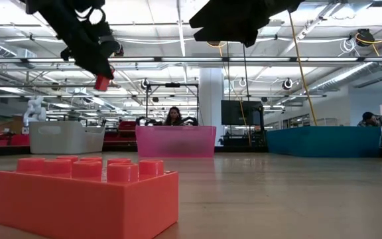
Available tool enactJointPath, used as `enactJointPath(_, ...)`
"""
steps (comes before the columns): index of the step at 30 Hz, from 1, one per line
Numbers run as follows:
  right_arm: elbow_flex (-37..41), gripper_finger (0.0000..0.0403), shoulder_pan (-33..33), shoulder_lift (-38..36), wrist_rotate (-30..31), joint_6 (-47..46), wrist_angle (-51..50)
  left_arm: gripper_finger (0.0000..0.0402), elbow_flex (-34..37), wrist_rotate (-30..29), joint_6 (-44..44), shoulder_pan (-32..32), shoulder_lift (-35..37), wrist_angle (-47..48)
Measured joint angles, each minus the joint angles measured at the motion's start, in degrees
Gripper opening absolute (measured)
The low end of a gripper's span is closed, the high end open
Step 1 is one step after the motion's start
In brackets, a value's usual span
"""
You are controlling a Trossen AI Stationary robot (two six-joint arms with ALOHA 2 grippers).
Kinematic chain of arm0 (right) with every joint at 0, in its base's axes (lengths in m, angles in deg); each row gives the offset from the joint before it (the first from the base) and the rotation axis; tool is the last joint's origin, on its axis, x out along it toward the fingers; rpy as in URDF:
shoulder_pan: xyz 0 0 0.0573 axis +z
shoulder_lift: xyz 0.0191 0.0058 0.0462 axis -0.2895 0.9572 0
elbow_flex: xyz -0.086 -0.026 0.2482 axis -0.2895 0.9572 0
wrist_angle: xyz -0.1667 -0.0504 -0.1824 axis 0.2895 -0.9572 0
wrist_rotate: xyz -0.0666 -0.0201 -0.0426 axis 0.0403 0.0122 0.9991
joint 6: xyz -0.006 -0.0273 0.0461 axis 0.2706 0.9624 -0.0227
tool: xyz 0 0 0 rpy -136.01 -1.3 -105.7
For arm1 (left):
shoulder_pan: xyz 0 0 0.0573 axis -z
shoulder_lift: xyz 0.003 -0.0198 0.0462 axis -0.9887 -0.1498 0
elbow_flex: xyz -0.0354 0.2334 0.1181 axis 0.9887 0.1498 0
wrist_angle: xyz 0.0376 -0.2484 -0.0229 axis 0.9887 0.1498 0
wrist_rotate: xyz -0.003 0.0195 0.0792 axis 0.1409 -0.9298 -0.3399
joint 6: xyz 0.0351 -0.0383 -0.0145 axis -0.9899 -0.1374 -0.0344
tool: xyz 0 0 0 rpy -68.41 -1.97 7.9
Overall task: Sort & place blocks by color
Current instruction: Put the orange game piece into the white bin
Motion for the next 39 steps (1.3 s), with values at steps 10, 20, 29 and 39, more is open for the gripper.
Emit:
enactJointPath(10, 0.02, 0.0187, 0.0, -0.55, 0.0, 0.02, -0.08, 0.014, -0.07, 8.01, -0.18, -19.49, -6.64, 2.16)
enactJointPath(20, 0.02, 0.0187, 2.02, -3.9, 0.0, 0.18, -0.46, 0.0143, -0.07, 13.29, -2.84, -30.54, -15.4, 3.34)
enactJointPath(29, 0.02, 0.0187, 2.93, -4.61, 0.13, 1.51, -1.25, 0.0229, -0.07, 19.04, -3.23, -32.28, -15.96, 4.8)
enactJointPath(39, 0.02, 0.0187, 2.84, -4.59, 0.2, 1.51, -2.62, 0.0296, -0.07, 20.68, -4.34, -30.07, -14.98, 4.74)
